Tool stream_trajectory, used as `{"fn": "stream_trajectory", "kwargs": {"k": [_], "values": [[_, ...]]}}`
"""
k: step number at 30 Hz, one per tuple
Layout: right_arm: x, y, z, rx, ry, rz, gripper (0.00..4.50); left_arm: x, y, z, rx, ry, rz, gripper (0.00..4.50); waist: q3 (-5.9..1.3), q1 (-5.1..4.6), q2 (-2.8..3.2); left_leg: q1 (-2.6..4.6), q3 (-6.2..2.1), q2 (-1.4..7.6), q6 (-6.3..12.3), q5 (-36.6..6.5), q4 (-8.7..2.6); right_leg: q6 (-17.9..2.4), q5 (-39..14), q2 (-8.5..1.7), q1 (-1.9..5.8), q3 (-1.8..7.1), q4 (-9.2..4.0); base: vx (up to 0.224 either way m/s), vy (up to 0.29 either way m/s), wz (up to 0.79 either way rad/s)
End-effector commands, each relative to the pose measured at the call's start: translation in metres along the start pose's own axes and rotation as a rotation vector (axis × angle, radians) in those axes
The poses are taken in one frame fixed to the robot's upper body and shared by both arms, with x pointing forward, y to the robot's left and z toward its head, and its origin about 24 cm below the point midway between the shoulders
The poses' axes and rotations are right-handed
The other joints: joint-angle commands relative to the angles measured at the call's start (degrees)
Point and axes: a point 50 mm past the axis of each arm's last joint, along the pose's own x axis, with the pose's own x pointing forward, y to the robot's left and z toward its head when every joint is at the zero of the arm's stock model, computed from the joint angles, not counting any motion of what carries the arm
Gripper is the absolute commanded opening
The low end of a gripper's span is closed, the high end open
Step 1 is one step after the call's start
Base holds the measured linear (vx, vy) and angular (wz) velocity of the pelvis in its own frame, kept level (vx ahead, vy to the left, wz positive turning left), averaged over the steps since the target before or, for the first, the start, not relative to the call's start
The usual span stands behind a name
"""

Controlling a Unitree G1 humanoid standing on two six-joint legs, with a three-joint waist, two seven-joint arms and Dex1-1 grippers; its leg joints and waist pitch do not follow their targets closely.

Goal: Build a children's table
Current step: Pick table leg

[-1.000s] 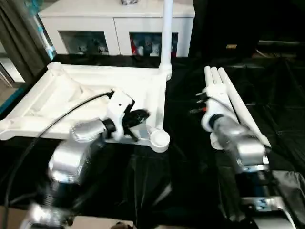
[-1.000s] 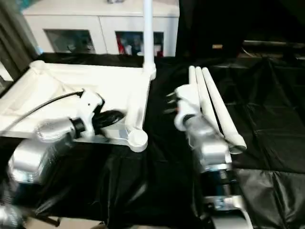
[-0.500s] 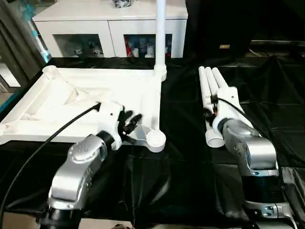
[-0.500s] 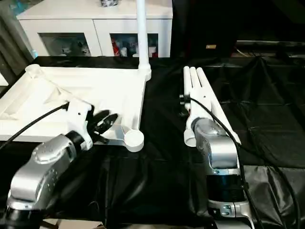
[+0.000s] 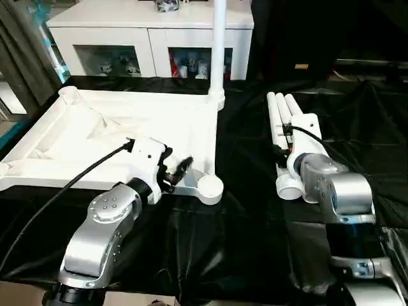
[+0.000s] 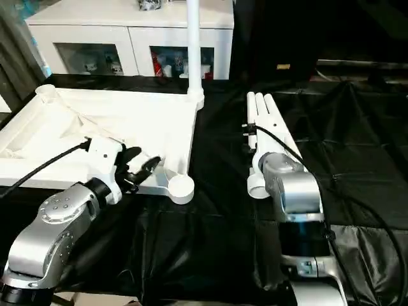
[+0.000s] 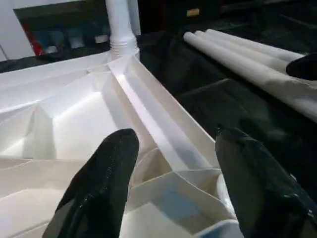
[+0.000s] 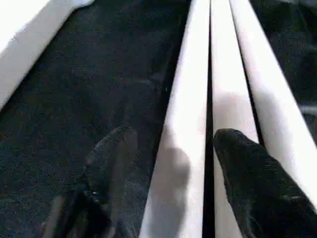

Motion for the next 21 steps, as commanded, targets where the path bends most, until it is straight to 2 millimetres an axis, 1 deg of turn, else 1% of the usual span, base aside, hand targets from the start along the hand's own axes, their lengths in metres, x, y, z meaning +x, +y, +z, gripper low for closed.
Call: {"fn": "stream_trajectory", "kwargs": {"k": [1,2,3,5,7,9,11,12,13,14,15,16,17,20,21], "values": [[0.001,-0.004,0.006,-0.003,0.007,-0.025,3.31,-0.002,-0.003,0.001,0.023,0.01,-0.019,3.27,-4.22,0.11,-0.41,1.0,-0.15,0.32,-0.98,-11.42,-3.46,-7.36,-12.34,-2.28,2.5,2.23,-4.33,0.0,0.0,0.0],[0.003,-0.005,0.005,0.0,0.025,-0.028,3.52,-0.002,-0.004,0.001,0.032,0.015,-0.03,3.41,-4.18,0.14,-0.52,0.98,-0.16,0.31,-1.01,-11.47,-3.48,-7.53,-12.24,-2.28,2.55,2.2,-4.33,0.0,0.0,0.0],[0.003,-0.005,0.005,0.001,0.031,-0.029,3.52,-0.002,-0.005,0.001,0.035,0.016,-0.034,3.41,-4.17,0.19,-0.46,0.99,-0.15,0.35,-1.04,-11.51,-3.47,-7.53,-12.31,-2.31,2.57,2.22,-4.31,0.0,0.0,0.0],[0.006,-0.005,0.001,0.026,0.068,-0.012,3.58,-0.002,-0.005,0.0,0.058,0.024,-0.033,3.62,-4.22,0.21,-0.58,0.97,-0.18,0.34,-0.95,-11.46,-3.46,-7.71,-12.15,-2.35,2.63,2.2,-4.23,0.0,0.0,0.0],[0.008,-0.004,-0.002,0.045,0.094,0.008,3.58,-0.003,-0.004,0.001,0.07,0.03,-0.034,3.68,-4.22,0.27,-0.6,0.98,-0.12,0.34,-0.9,-11.31,-3.41,-7.75,-12.17,-2.37,2.59,2.21,-4.26,0.0,0.0,0.0],[0.01,-0.003,-0.004,0.07,0.118,0.036,3.58,-0.004,-0.003,0.0,0.076,0.034,-0.032,3.94,-4.27,0.29,-0.75,0.93,-0.13,0.34,-0.67,-10.61,-3.36,-8.12,-11.51,-2.37,2.7,2.21,-4.06,0.0,0.0,0.0],[0.012,-0.002,-0.008,0.104,0.161,0.069,3.58,-0.006,-0.003,-0.001,0.085,0.041,-0.026,3.94,-4.27,0.34,-1.15,0.87,-0.08,0.4,-0.46,-10.01,-3.37,-8.37,-11.15,-2.41,2.73,2.19,-4.07,0.0,0.0,0.0],[0.013,-0.003,-0.008,0.101,0.167,0.069,3.58,-0.007,-0.003,-0.001,0.086,0.042,-0.026,3.94,-4.37,0.4,-1.22,0.85,-0.09,0.39,-0.2,-9.38,-3.3,-8.58,-10.44,-2.46,2.83,2.21,-3.85,0.0,0.0,0.0],[0.013,-0.003,-0.009,0.096,0.173,0.067,3.58,-0.007,-0.003,-0.001,0.087,0.043,-0.026,3.94,-4.35,0.47,-1.07,0.85,-0.09,0.43,-0.21,-9.12,-3.3,-8.69,-10.29,-2.47,2.77,2.19,-3.83,0.0,0.0,0.0],[0.014,-0.005,-0.01,0.097,0.184,0.062,3.58,-0.008,-0.004,-0.001,0.089,0.044,-0.025,3.94,-4.33,0.42,-1.21,0.81,-0.05,0.41,-0.18,-8.96,-3.29,-8.79,-10.35,-2.47,2.75,2.17,-3.82,0.0,0.0,0.0],[0.015,-0.005,-0.01,0.099,0.185,0.061,3.58,-0.008,-0.004,-0.001,0.089,0.045,-0.025,3.94,-4.27,0.48,-1.13,0.95,0.03,0.43,-0.27,-9.41,-3.29,-8.64,-11.05,-2.42,2.58,2.19,-3.99,0.0,0.0,0.0],[0.015,-0.005,-0.01,0.119,0.2,0.08,3.58,-0.009,-0.005,-0.001,0.09,0.047,-0.025,3.94,-4.27,0.47,-1.45,0.9,0.05,0.42,-0.28,-9.55,-3.3,-8.51,-11.36,-2.41,2.64,2.19,-4.03,0.0,0.0,0.0],[0.015,-0.005,-0.01,0.123,0.202,0.083,3.58,-0.009,-0.005,-0.001,0.091,0.048,-0.025,3.94,-4.31,0.62,-1.27,1.01,-0.01,0.46,-0.36,-9.87,-3.33,-8.38,-11.81,-2.5,2.63,2.21,-4.0,0.0,0.0,0.0],[0.017,-0.004,-0.012,0.161,0.226,0.109,3.58,-0.011,-0.007,-0.002,0.096,0.055,-0.03,3.94,-4.23,0.79,-1.54,1.04,-0.03,0.51,-0.5,-10.47,-3.39,-8.07,-12.62,-2.47,2.54,2.17,-4.0,0.0,0.0,0.0],[0.018,-0.004,-0.014,0.176,0.241,0.122,3.58,-0.012,-0.008,-0.002,0.099,0.056,-0.033,3.94,-4.26,0.94,-1.5,1.11,-0.01,0.5,-0.58,-10.52,-3.37,-7.91,-12.86,-2.52,2.47,2.19,-4.04,0.0,0.0,0.0]]}}
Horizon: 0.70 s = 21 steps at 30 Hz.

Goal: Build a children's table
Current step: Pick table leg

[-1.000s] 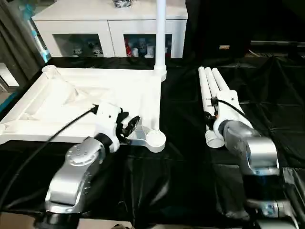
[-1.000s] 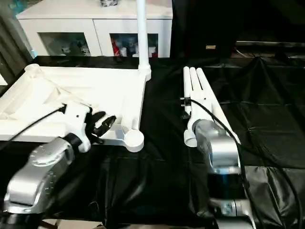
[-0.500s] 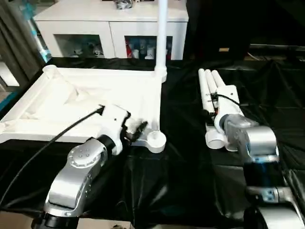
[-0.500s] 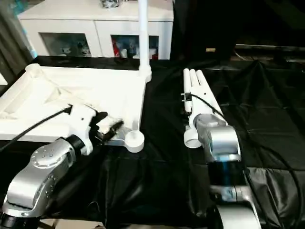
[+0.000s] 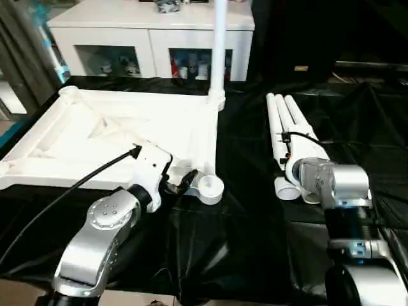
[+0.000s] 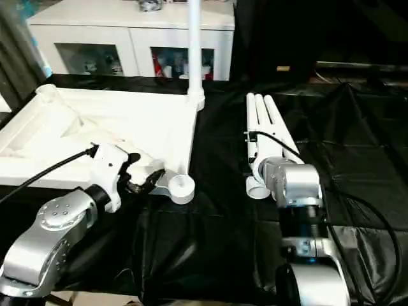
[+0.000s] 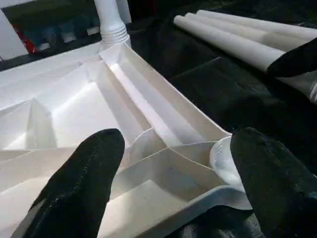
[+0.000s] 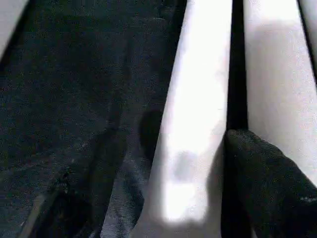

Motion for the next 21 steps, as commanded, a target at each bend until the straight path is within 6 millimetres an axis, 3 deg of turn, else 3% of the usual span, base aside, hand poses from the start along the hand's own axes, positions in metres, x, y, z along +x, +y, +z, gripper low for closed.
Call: {"fn": "stream_trajectory", "kwargs": {"k": [1,10,14,16,19,20,21], "values": [[0.002,0.0,-0.002,0.034,0.035,0.031,3.58,-0.002,-0.003,0.0,0.015,0.009,-0.007,3.94,-3.96,0.23,-0.77,1.08,0.0,0.51,-0.62,-10.59,-3.54,-7.71,-13.04,-2.5,2.42,2.19,-4.18,0.0,0.0,0.0],[0.006,-0.003,-0.014,0.071,0.119,0.053,2.82,-0.008,-0.017,-0.002,0.033,0.03,-0.126,4.04,-4.03,0.56,-1.15,1.03,-0.03,0.5,-1.26,-10.58,-3.64,-7.55,-13.07,-2.56,2.38,2.12,-4.08,0.0,0.0,0.0],[0.008,-0.007,-0.021,0.083,0.151,0.056,2.4,-0.014,-0.03,-0.003,0.035,0.045,-0.223,4.04,-3.97,0.48,-1.7,1.14,-0.02,0.59,-1.84,-12.4,-3.82,-7.1,-14.61,-2.53,2.23,2.09,-4.25,0.0,0.0,0.0],[0.01,-0.007,-0.023,0.087,0.158,0.056,2.26,-0.016,-0.031,-0.002,0.039,0.044,-0.222,4.04,-3.95,0.49,-1.72,1.24,-0.09,0.64,-2.23,-13.34,-3.89,-6.79,-15.44,-2.57,2.15,2.07,-4.32,0.0,0.0,0.0],[0.012,-0.008,-0.025,0.092,0.165,0.052,2.03,-0.018,-0.031,-0.002,0.048,0.042,-0.219,4.04,-3.83,0.44,-2.2,1.4,-0.1,0.61,-2.58,-15.46,-3.98,-5.9,-18.2,-2.57,1.99,2.03,-4.66,0.0,0.0,0.0],[0.013,-0.009,-0.025,0.095,0.167,0.049,2.0,-0.018,-0.03,-0.002,0.049,0.04,-0.208,4.04,-3.79,0.42,-1.88,1.45,-0.2,0.58,-2.88,-16.13,-4.03,-5.37,-19.25,-2.55,1.88,2.03,-4.73,0.0,0.0,0.0],[0.013,-0.009,-0.025,0.095,0.167,0.049,2.0,-0.018,-0.03,-0.002,0.049,0.04,-0.208,4.04,-3.79,0.32,-1.99,1.46,-0.16,0.55,-2.97,-16.46,-4.0,-5.28,-19.48,-2.51,1.82,2.02,-4.84,0.0,0.0,0.0]]}}
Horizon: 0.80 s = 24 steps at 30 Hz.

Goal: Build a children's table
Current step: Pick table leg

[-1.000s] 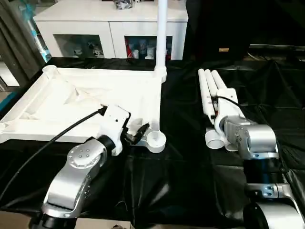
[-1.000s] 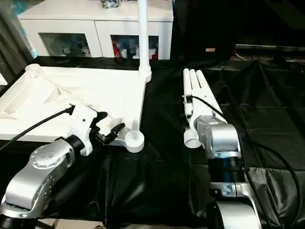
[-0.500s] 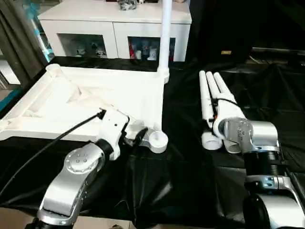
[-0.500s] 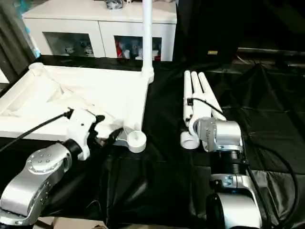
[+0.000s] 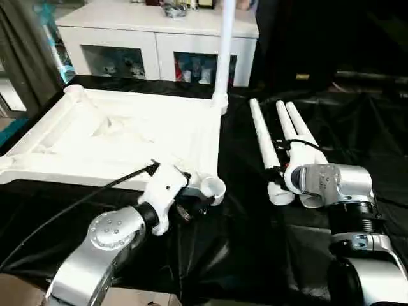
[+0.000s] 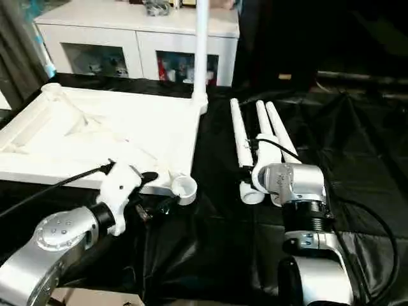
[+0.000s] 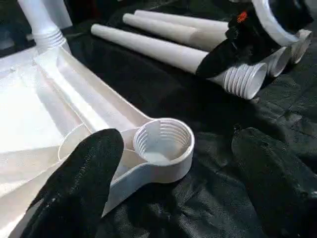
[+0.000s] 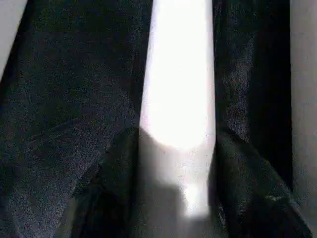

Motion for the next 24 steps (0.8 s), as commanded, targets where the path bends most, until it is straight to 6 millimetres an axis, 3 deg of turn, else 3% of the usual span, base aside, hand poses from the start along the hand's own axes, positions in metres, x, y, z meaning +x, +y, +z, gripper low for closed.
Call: {"fn": "stream_trajectory", "kwargs": {"k": [1,5,6,8,9,11,12,13,14,15,17,18,19,20,22,23,24], "values": [[0.003,-0.004,-0.006,0.017,0.04,-0.017,1.97,-0.002,0.001,-0.001,0.001,0.008,0.01,4.04,-2.96,-0.06,-0.25,1.34,-0.17,0.53,-3.06,-16.61,-4.04,-5.49,-19.44,-2.49,1.77,2.01,-4.86,0.0,0.0,0.0],[0.007,-0.006,-0.007,0.064,0.026,-0.017,1.94,0.003,0.011,0.0,-0.028,-0.005,0.063,4.04,-2.97,-0.13,-0.19,1.42,-0.15,0.43,-3.28,-17.85,-4.0,-5.21,-20.14,-2.41,1.56,1.99,-5.09,0.0,0.0,0.0],[0.007,-0.006,-0.007,0.066,0.025,-0.016,1.93,0.003,0.011,0.0,-0.029,-0.006,0.064,4.31,-3.06,-0.12,-0.28,1.4,-0.25,0.4,-3.3,-17.96,-4.01,-5.06,-20.36,-2.47,1.73,1.92,-5.08,0.0,0.0,0.0],[0.01,-0.005,-0.006,0.102,-0.008,0.012,1.93,0.009,0.021,0.006,-0.105,-0.053,0.087,4.41,-3.08,-0.03,0.29,1.46,-0.28,0.34,-3.45,-18.3,-3.99,-5.26,-20.18,-2.48,1.63,1.89,-5.1,0.0,0.0,0.0],[0.01,-0.005,-0.006,0.102,-0.008,0.012,1.93,0.009,0.021,0.006,-0.105,-0.053,0.087,4.41,-3.02,-0.08,0.18,1.59,-0.25,0.31,-3.57,-19.36,-3.94,-5.48,-20.62,-2.41,1.47,1.83,-5.38,0.0,0.0,0.0],[0.013,-0.005,-0.005,0.128,-0.041,0.028,1.93,0.014,0.025,0.009,-0.179,-0.098,0.07,4.5,-3.12,-0.04,1.12,1.3,-0.6,0.27,-3.82,-19.64,-4.11,-5.94,-19.65,-2.5,1.86,1.69,-5.13,0.0,0.0,0.0],[0.014,-0.004,-0.004,0.136,-0.062,0.038,1.93,0.016,0.027,0.01,-0.187,-0.103,0.07,4.5,-3.1,-0.12,0.82,1.48,-0.54,0.25,-3.7,-21.01,-4.06,-5.88,-20.31,-2.45,1.66,1.61,-5.38,0.0,0.0,0.0],[0.014,-0.003,-0.002,0.152,-0.084,0.057,1.93,0.018,0.029,0.011,-0.209,-0.11,0.074,4.5,-3.23,-0.02,1.04,1.6,-0.59,0.24,-3.67,-21.33,-4.01,-6.0,-20.32,-2.55,1.69,1.61,-5.36,0.0,0.0,0.0],[0.012,-0.001,0.003,0.18,-0.157,0.111,1.93,0.025,0.035,0.016,-0.269,-0.142,0.098,4.5,-3.21,-0.16,0.69,1.46,-0.46,0.13,-3.28,-21.25,-3.97,-5.99,-20.44,-2.42,1.77,1.6,-5.45,0.0,0.0,0.0],[0.012,-0.001,0.003,0.18,-0.157,0.111,1.93,0.025,0.035,0.016,-0.269,-0.142,0.098,4.5,-3.35,0.05,0.93,1.38,-0.5,0.19,-3.05,-20.41,-3.95,-6.2,-19.54,-2.52,1.91,1.59,-5.45,0.0,0.0,0.0],[0.002,0.0,0.012,0.202,-0.341,0.216,1.93,0.038,0.043,0.028,-0.392,-0.201,0.132,4.5,-3.46,0.33,0.89,1.24,-0.25,0.26,-2.37,-18.84,-3.73,-6.72,-17.61,-2.59,2.01,1.74,-5.41,0.0,0.0,0.0],[-0.004,0.001,0.016,0.209,-0.444,0.288,1.93,0.043,0.043,0.032,-0.432,-0.212,0.12,4.5,-3.52,0.38,0.54,1.06,-0.18,0.3,-1.51,-17.73,-3.76,-7.15,-16.6,-2.63,2.22,1.72,-5.42,0.0,0.0,0.0],[-0.004,0.001,0.016,0.209,-0.444,0.288,1.93,0.043,0.043,0.032,-0.432,-0.212,0.12,4.5,-3.62,0.61,0.59,0.89,-0.3,0.41,-1.19,-16.8,-3.82,-7.3,-15.85,-2.78,2.45,1.71,-5.24,0.0,0.0,0.0],[-0.013,0.001,0.019,0.216,-0.563,0.378,1.93,0.05,0.043,0.036,-0.478,-0.222,0.089,4.5,-3.64,0.56,0.44,0.55,-0.26,0.38,-0.44,-14.88,-3.86,-7.67,-14.14,-2.66,2.63,1.67,-4.98,0.0,0.0,0.0],[-0.017,0.001,0.018,0.233,-0.596,0.423,1.92,0.054,0.042,0.038,-0.5,-0.226,0.067,4.5,-3.74,0.68,0.61,0.58,-0.26,0.5,0.52,-12.91,-3.72,-8.46,-11.92,-2.63,2.67,1.71,-4.73,0.0,0.0,0.0],[-0.029,0.002,0.016,0.315,-0.652,0.577,1.91,0.062,0.039,0.045,-0.555,-0.247,0.02,4.5,-3.74,0.67,1.01,0.58,-0.12,0.35,1.1,-12.02,-3.62,-9.01,-10.54,-2.52,2.76,1.75,-4.69,0.0,0.0,0.0],[-0.03,0.002,0.016,0.318,-0.654,0.581,1.91,0.062,0.039,0.045,-0.557,-0.247,0.019,4.5,-3.91,0.81,0.87,0.63,-0.23,0.51,2.0,-11.4,-3.58,-9.42,-8.83,-2.53,2.89,1.77,-4.52,0.0,0.0,0.0]]}}
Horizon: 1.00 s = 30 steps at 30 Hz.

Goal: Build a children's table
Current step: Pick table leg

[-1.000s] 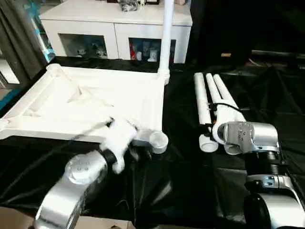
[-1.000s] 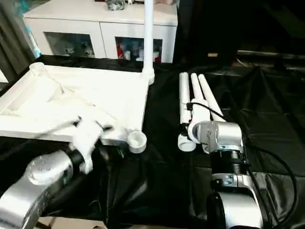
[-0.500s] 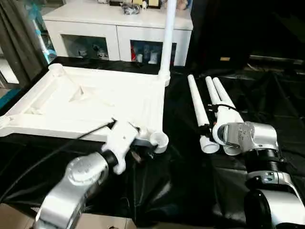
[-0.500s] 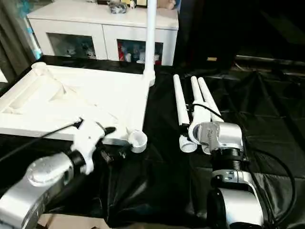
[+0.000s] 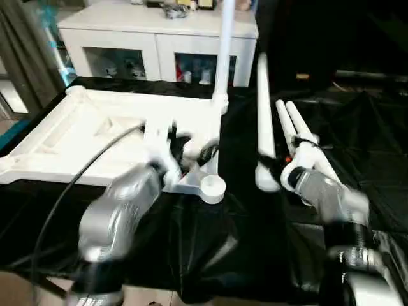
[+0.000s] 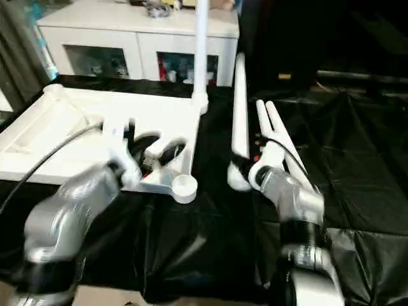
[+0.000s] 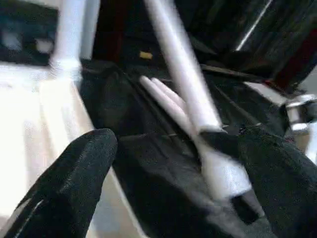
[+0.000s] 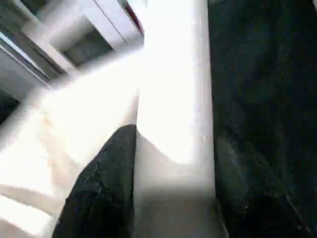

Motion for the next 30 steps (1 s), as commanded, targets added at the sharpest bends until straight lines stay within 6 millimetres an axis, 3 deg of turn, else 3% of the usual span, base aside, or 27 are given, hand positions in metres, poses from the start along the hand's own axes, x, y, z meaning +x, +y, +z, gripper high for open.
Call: {"fn": "stream_trajectory", "kwargs": {"k": [1,3,5,6,8,12,17,22,25,30], "values": [[-0.006,0.011,0.011,0.06,-0.078,0.128,1.91,0.005,-0.003,0.003,-0.044,-0.003,-0.027,4.5,-3.97,0.41,-0.08,0.86,-0.15,0.5,1.98,-11.4,-3.66,-9.24,-9.33,-2.52,2.94,1.87,-4.25,0.0,0.0,0.0],[-0.017,0.022,0.014,0.108,-0.133,0.268,1.91,0.013,-0.008,0.008,-0.118,-0.023,-0.065,4.5,-4.09,0.65,0.21,0.82,-0.21,0.63,2.93,-9.94,-3.61,-10.81,-6.42,-2.56,3.12,1.74,-3.98,0.0,0.0,0.0],[-0.031,0.032,0.011,0.112,-0.165,0.399,1.91,0.021,-0.012,0.012,-0.176,-0.032,-0.093,4.5,-3.92,1.1,-0.05,0.74,-0.12,0.68,3.55,-10.16,-3.67,-11.11,-6.92,-2.67,3.22,1.72,-4.28,0.0,0.0,0.0],[-0.035,0.034,0.009,0.106,-0.167,0.43,1.91,0.022,-0.013,0.013,-0.18,-0.033,-0.101,4.5,-3.95,1.31,0.18,0.82,-0.18,0.76,3.44,-10.39,-3.71,-11.1,-7.45,-2.77,3.2,1.71,-4.31,0.0,0.0,0.0],[-0.045,0.042,0.005,0.114,-0.153,0.516,1.91,0.024,-0.018,0.018,-0.227,-0.054,-0.138,4.5,-3.68,1.28,-0.1,0.76,-0.08,0.64,3.05,-11.52,-3.83,-10.51,-10.43,-2.76,3.09,1.7,-4.72,0.0,0.0,0.0],[-0.055,0.051,-0.001,0.124,-0.113,0.615,1.91,0.028,-0.025,0.026,-0.297,-0.091,-0.191,4.5,-3.37,1.65,-0.05,0.88,-0.21,0.66,2.04,-14.04,-4.03,-8.1,-17.93,-2.9,2.84,1.66,-5.49,0.0,0.0,0.0],[-0.056,0.058,-0.006,0.118,-0.062,0.674,1.91,0.029,-0.034,0.035,-0.37,-0.123,-0.259,4.5,-2.99,1.59,-0.29,0.94,-0.32,0.42,1.08,-16.25,-4.19,-5.2,-25.35,-3.07,2.48,1.47,-6.51,0.0,0.0,0.0],[-0.054,0.059,-0.009,0.112,-0.04,0.68,1.91,0.027,-0.04,0.037,-0.383,-0.126,-0.305,4.5,-3.08,1.72,-0.38,0.76,-0.45,0.48,1.04,-15.43,-4.3,-3.9,-25.77,-3.07,2.37,1.48,-6.58,0.0,0.0,0.0],[-0.052,0.059,-0.012,0.104,-0.013,0.679,1.91,0.025,-0.046,0.041,-0.41,-0.137,-0.366,4.5,-3.21,1.84,-0.6,0.49,-0.51,0.65,1.03,-14.06,-4.36,-4.76,-23.18,-3.11,2.49,1.51,-6.19,0.0,0.0,0.0],[-0.048,0.062,-0.017,0.081,0.024,0.683,1.91,0.023,-0.05,0.043,-0.432,-0.143,-0.406,4.5,-3.32,1.93,-0.42,0.46,-0.37,0.71,1.29,-12.49,-4.32,-5.92,-19.28,-3.02,2.6,1.68,-5.82,0.0,0.0,0.0]]}}
